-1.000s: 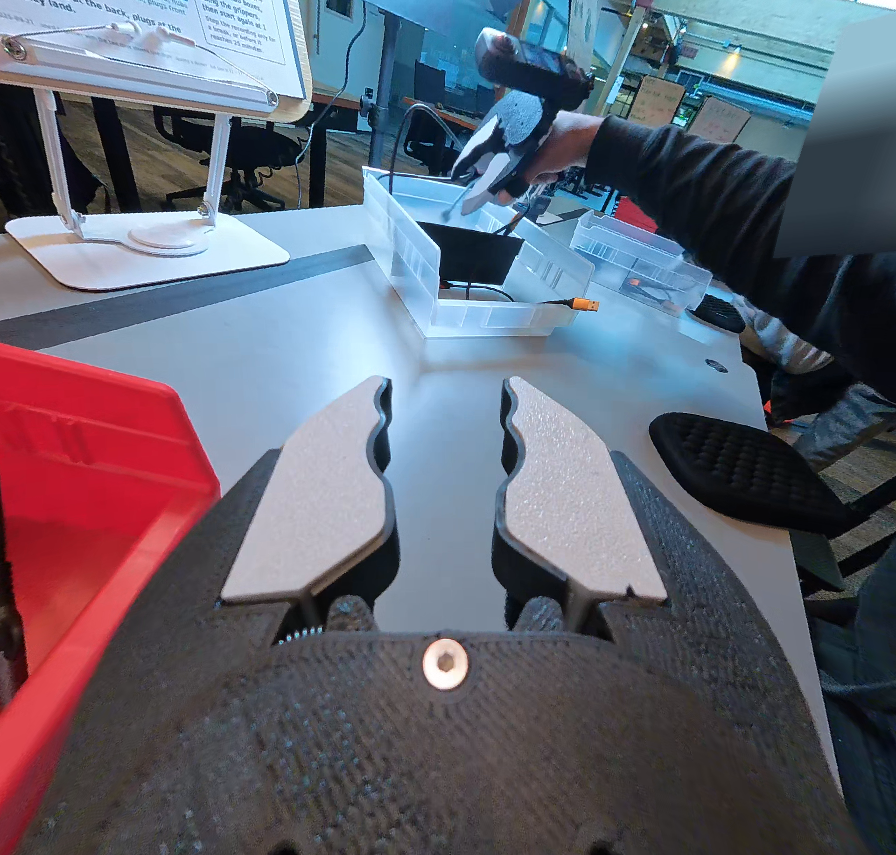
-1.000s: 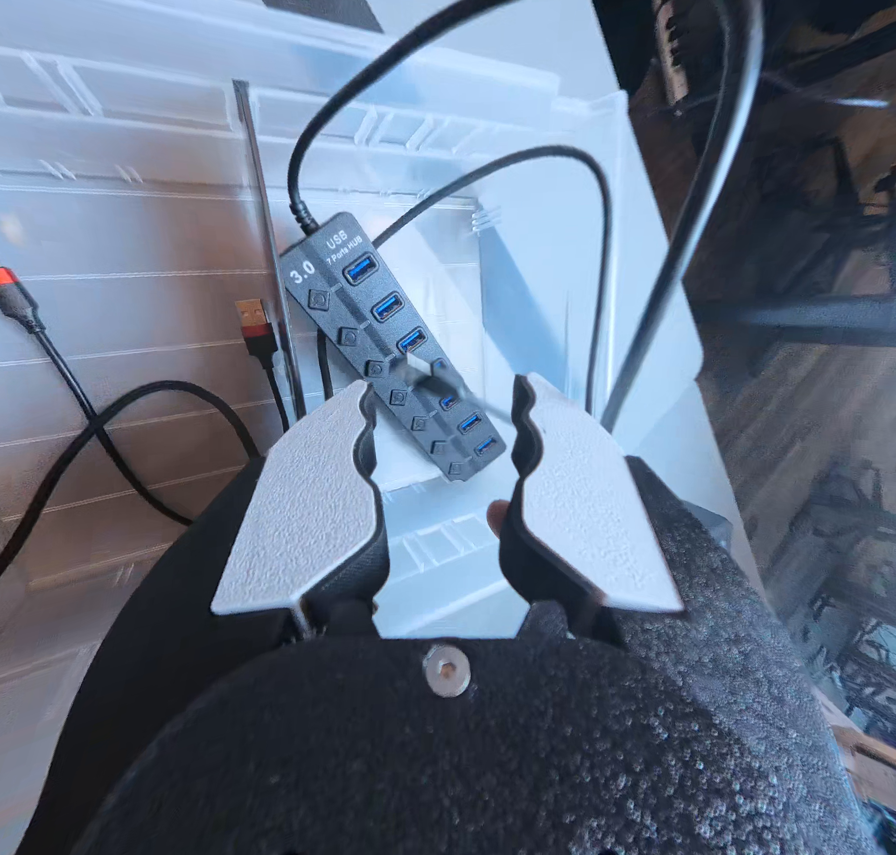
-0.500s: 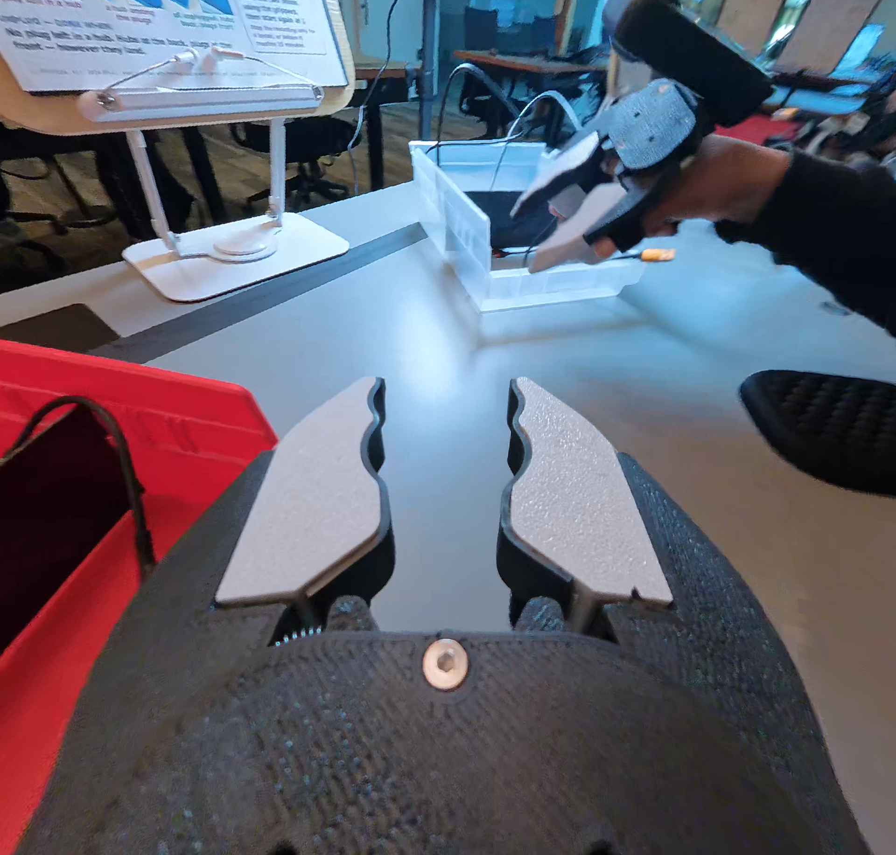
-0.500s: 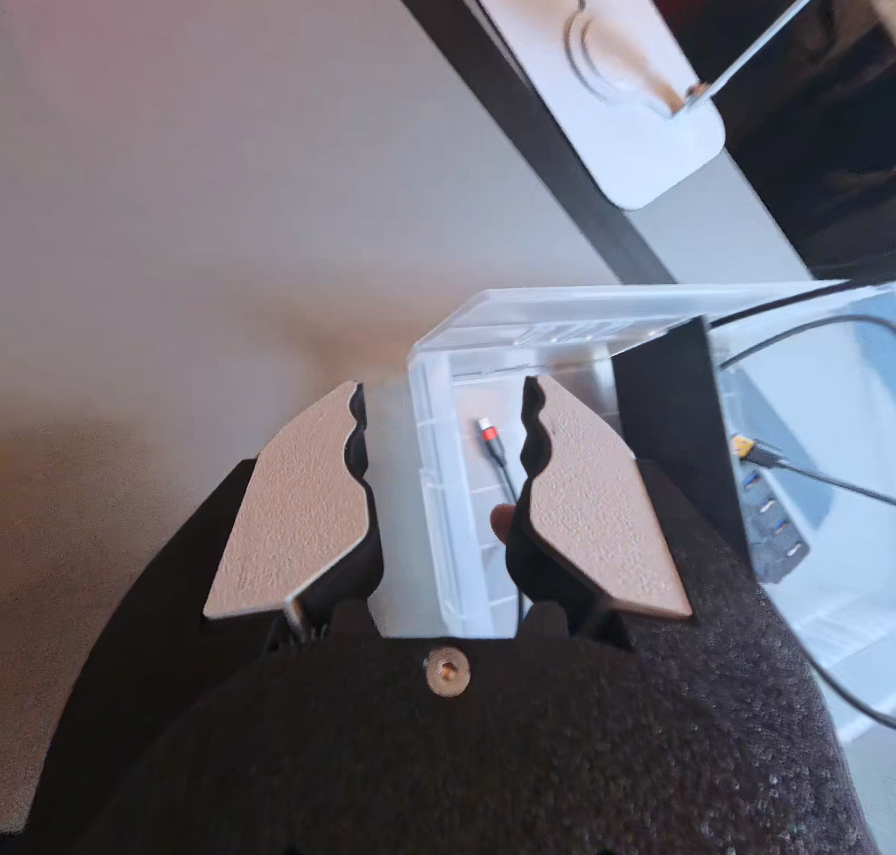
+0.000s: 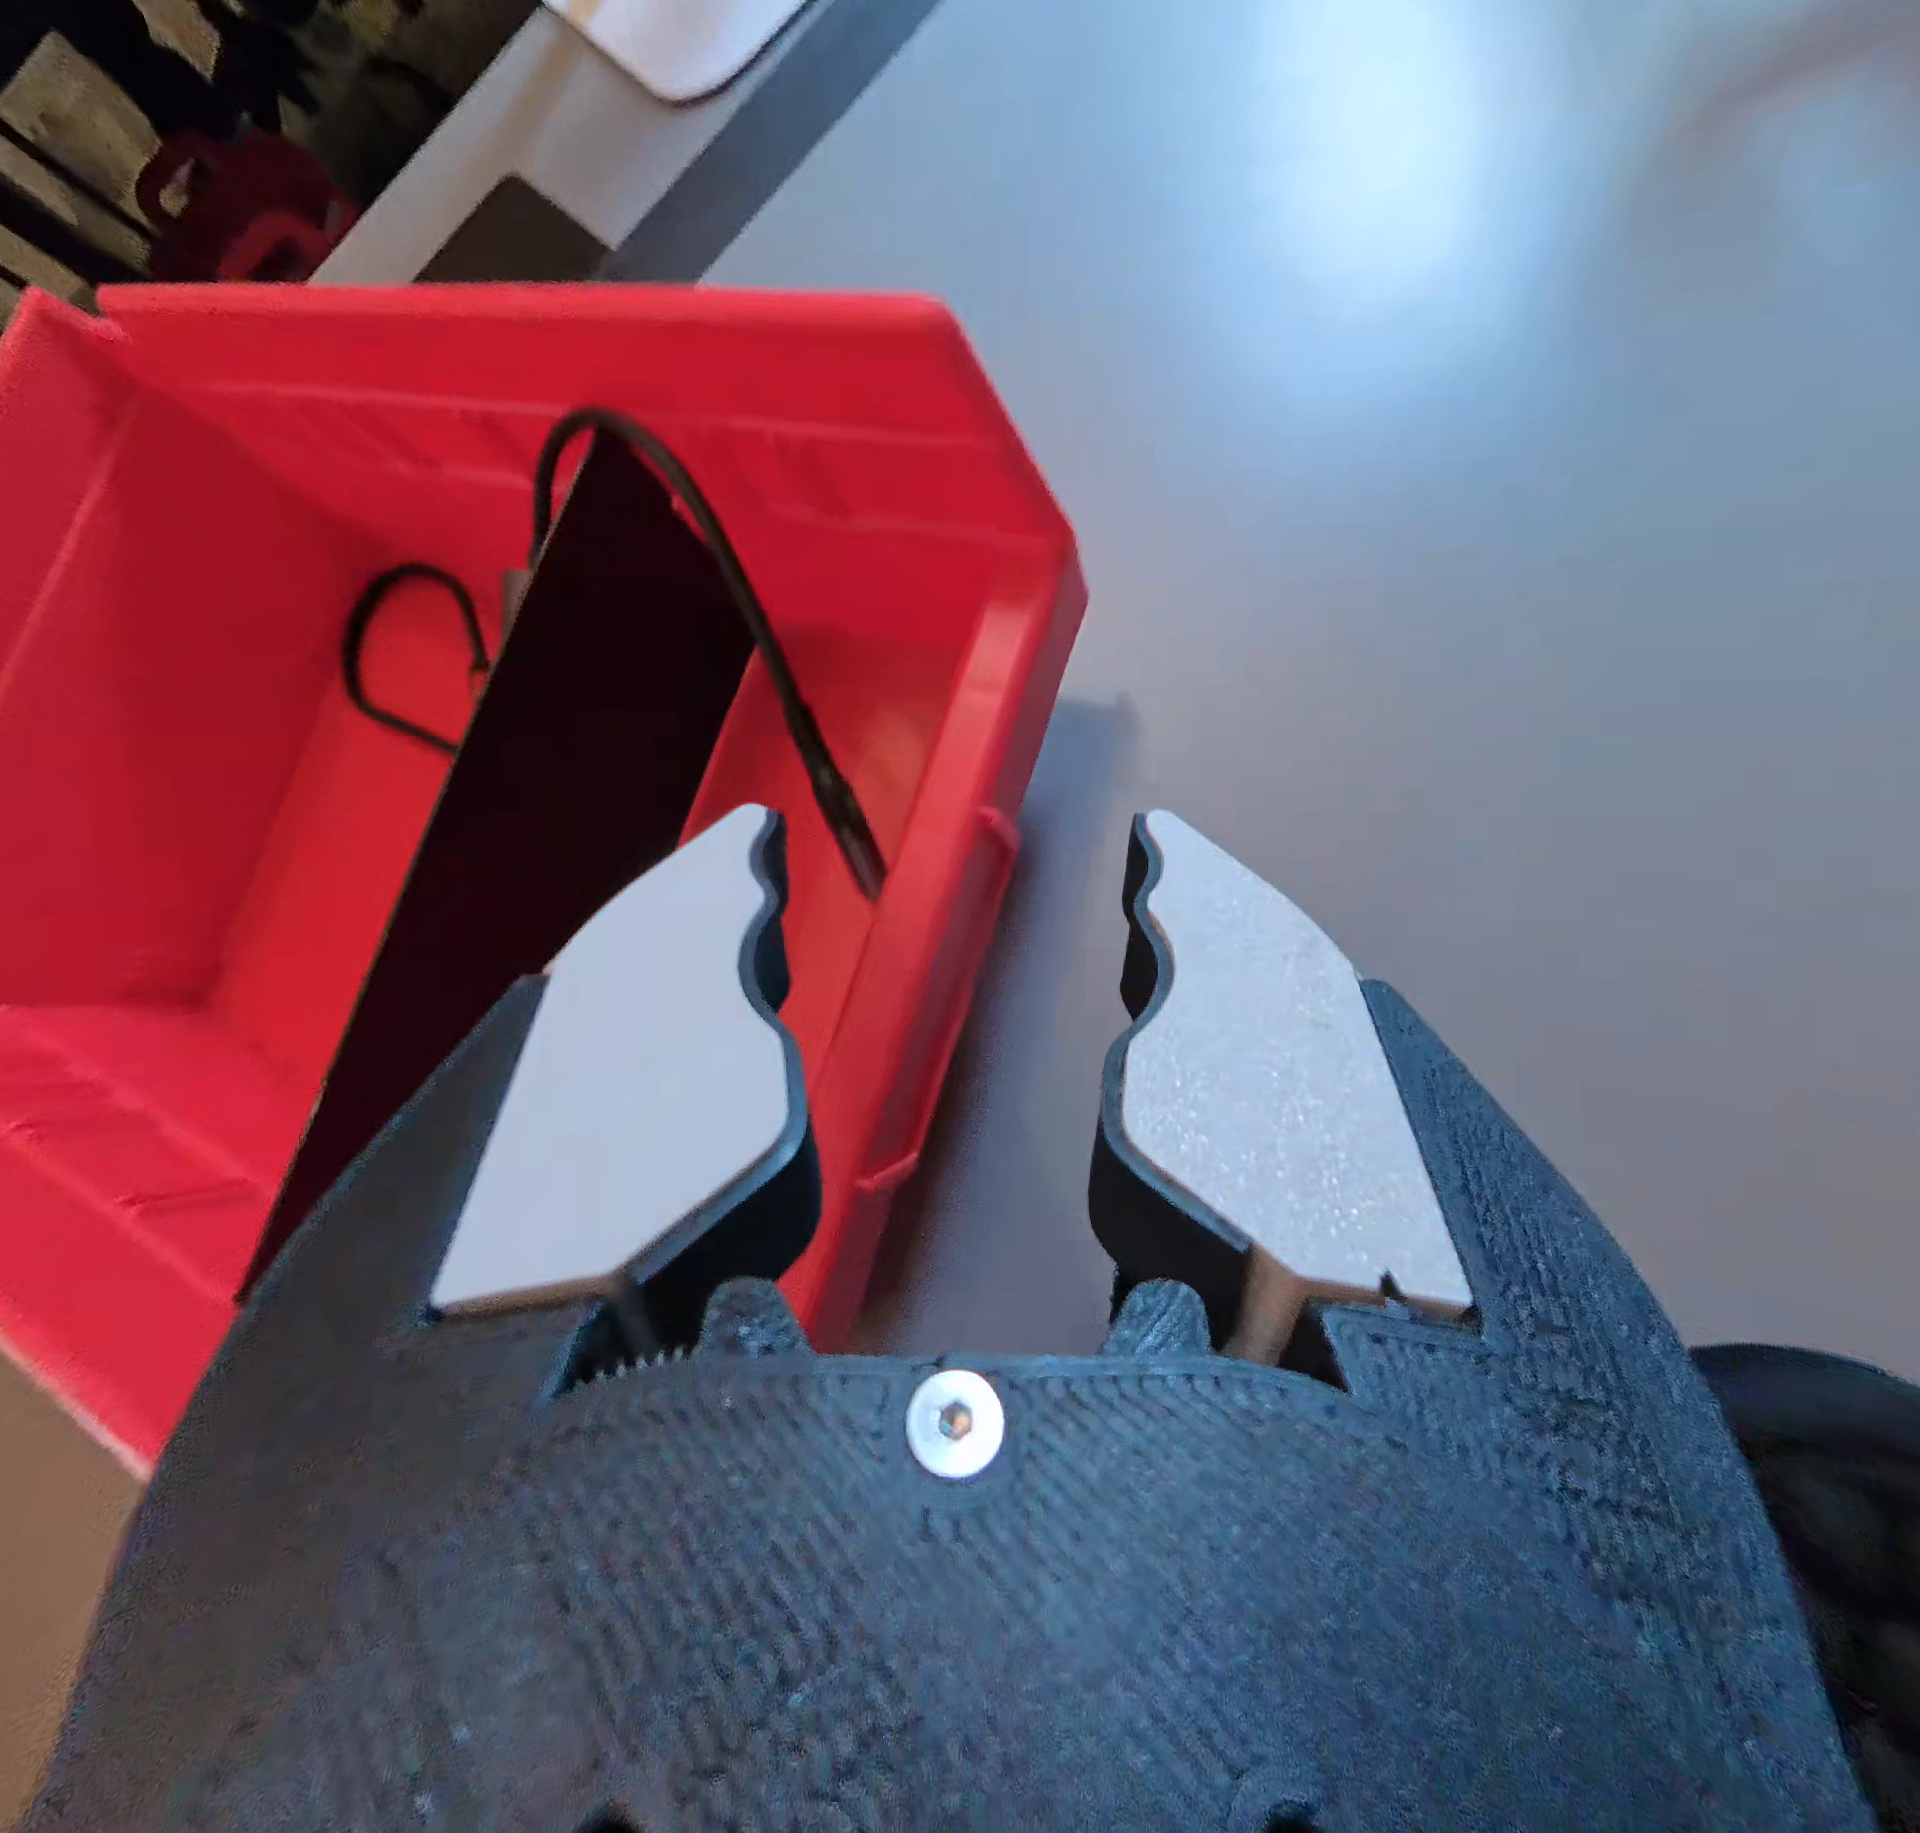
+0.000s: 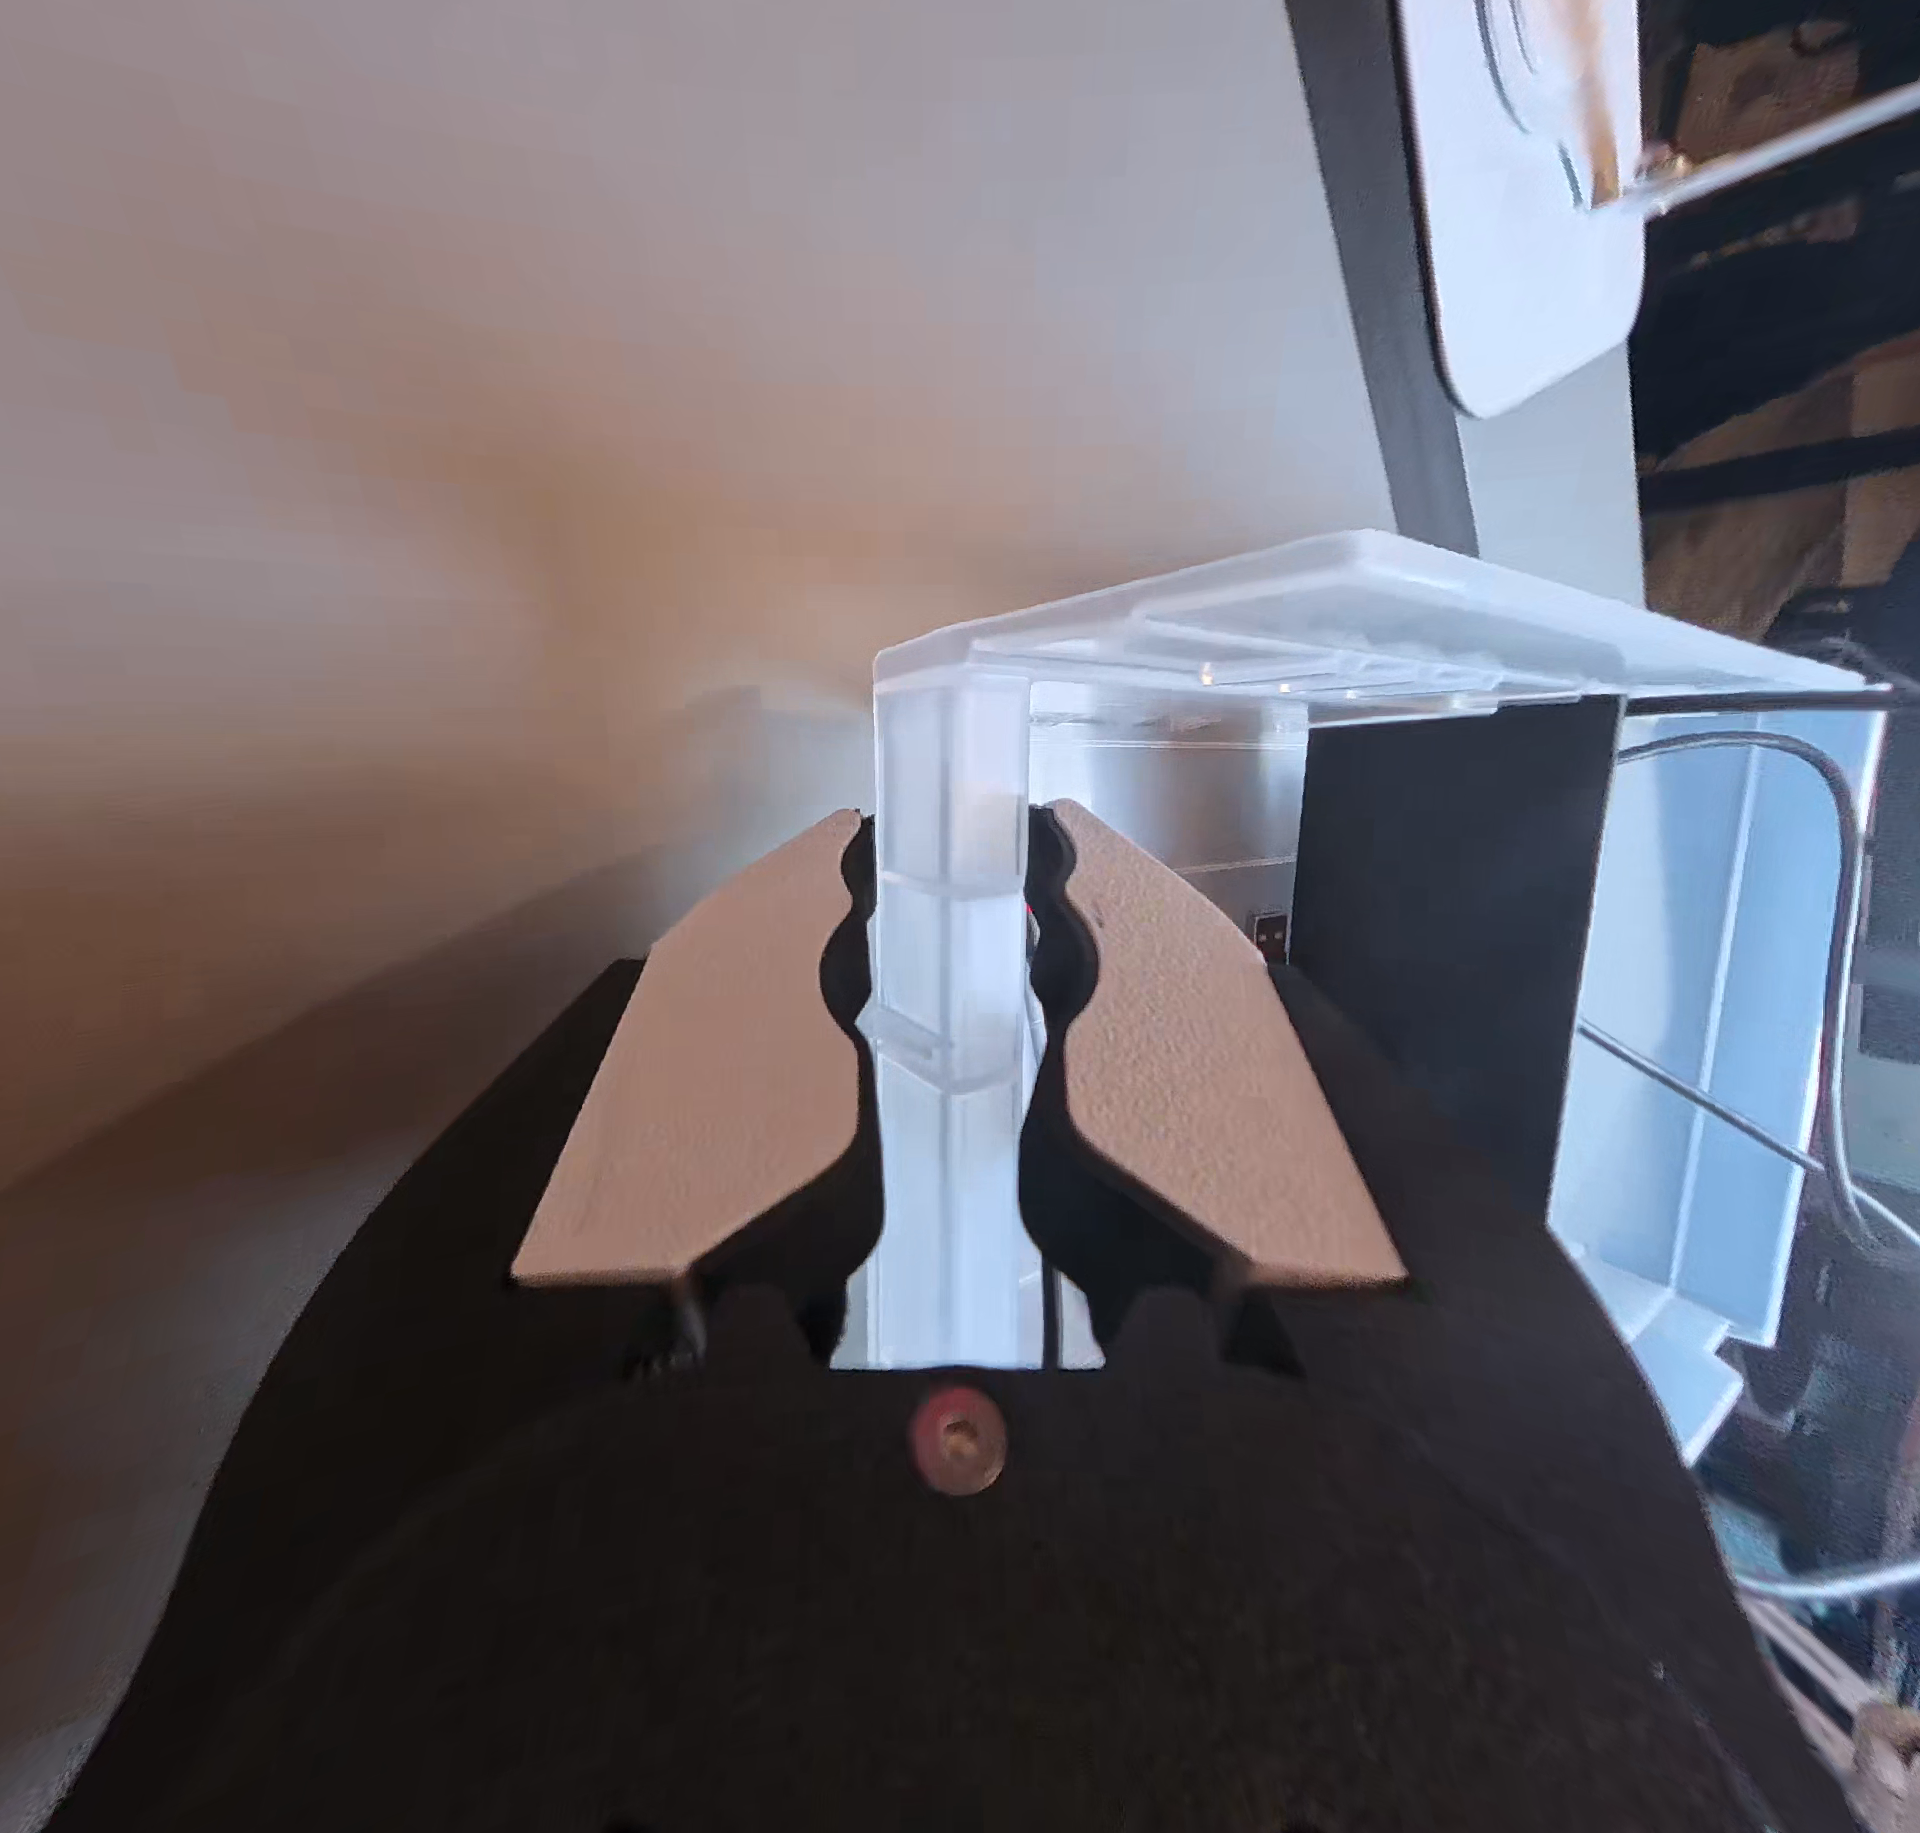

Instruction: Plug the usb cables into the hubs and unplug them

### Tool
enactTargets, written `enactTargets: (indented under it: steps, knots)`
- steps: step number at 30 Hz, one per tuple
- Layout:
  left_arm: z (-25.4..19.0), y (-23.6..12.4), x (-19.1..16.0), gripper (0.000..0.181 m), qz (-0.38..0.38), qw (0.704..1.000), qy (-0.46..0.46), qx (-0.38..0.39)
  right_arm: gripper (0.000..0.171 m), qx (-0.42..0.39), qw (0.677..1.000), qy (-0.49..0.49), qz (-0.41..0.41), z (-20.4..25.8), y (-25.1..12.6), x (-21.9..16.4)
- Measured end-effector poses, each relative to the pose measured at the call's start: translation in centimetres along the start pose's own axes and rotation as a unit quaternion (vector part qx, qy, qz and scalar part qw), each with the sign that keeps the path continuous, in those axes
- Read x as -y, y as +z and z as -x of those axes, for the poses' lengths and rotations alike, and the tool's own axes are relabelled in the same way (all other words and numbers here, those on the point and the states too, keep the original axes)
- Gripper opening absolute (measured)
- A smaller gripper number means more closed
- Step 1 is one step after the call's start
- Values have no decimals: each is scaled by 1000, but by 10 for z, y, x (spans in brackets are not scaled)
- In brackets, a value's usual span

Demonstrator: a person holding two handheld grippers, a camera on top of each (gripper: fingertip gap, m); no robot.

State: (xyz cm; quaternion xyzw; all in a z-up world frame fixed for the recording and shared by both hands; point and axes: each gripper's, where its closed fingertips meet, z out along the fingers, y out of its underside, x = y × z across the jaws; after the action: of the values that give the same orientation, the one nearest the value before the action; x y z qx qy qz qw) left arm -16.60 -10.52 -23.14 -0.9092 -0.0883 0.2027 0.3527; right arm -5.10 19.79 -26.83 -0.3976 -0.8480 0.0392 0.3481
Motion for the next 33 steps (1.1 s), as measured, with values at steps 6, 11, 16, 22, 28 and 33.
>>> enactTargets:
  steps: [6, 11, 16, 22, 28, 33]
  knots:
    - [7, 17, -24, 63, 77, 996, 40, -1, 28, 27, 997, -47, -54, 75, -36, 44]
    - [9, 34, -49, 54, 119, 992, 49, -10, 42, 11, 994, -34, -103, 103, -60, 68]
    - [10, 33, -56, 38, 93, 992, 87, 23, 49, 38, 982, 69, -171, 115, -99, 67]
    - [-11, 18, -60, 38, 74, 990, 121, 6, 50, 37, 972, 156, -174, 121, -114, 31]
    - [-15, 11, -62, 41, 49, 988, 148, 10, 51, 28, 956, 237, -173, 111, -103, 5]
    - [-16, 6, -64, 42, 36, 988, 151, 25, 48, 15, 953, 260, -157, 98, -96, -5]
